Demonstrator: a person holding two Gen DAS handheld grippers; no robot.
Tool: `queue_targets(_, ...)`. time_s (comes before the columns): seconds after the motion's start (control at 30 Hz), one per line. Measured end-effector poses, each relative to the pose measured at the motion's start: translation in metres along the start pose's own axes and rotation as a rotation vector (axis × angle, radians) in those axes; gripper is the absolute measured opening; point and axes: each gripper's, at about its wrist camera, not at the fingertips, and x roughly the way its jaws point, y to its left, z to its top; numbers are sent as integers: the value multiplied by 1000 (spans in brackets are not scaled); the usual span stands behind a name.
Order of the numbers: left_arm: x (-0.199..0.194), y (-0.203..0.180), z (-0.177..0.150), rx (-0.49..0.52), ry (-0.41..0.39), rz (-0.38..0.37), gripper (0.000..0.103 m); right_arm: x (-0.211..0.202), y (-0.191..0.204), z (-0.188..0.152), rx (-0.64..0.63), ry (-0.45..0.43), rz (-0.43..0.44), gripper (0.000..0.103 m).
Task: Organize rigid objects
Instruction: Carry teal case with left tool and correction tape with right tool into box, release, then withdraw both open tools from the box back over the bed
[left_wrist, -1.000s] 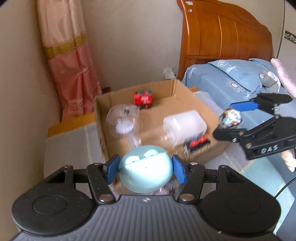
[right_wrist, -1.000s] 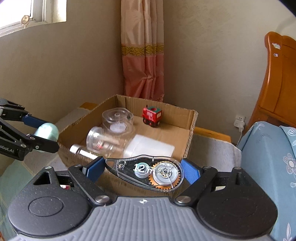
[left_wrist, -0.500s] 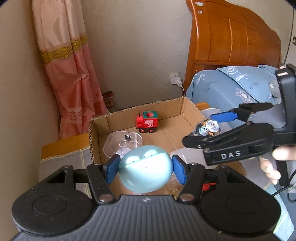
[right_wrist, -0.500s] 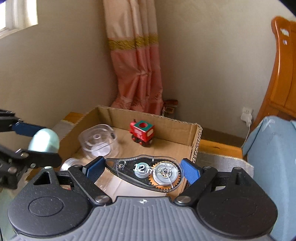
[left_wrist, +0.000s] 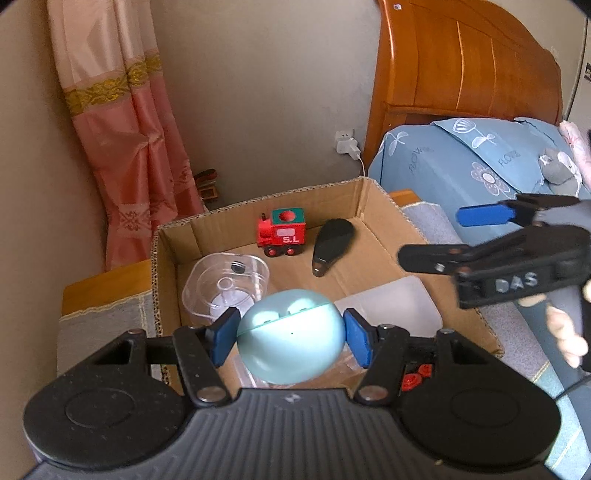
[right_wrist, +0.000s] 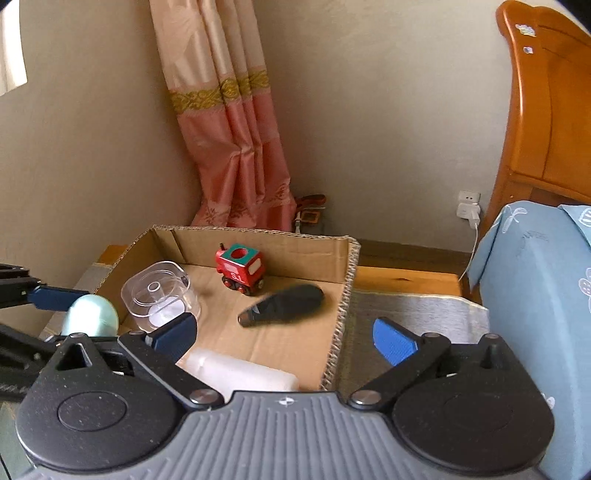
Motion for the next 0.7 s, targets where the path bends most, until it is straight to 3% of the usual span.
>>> queue_targets(0.4,19,-15,12,2,12,3,61,-33,-11,-17,-48,2,-19,103)
queue_targets(0.43,19,-15,13,-4,4,10,62,-36,-12,-19,-49,2,-18,103)
queue_targets(0.5,17,-13,14,-37,-7,24,80,-42,-12,-23,-50,-3,-20,103)
queue_targets(0.57,10,-10,14,-70,-26,24,88,-48,-12,-26,-58,-3,-23,103)
queue_targets(0.7,-8,-13,11,-51,-36,40,88,-59,-7,-34,-88,2,-27,103)
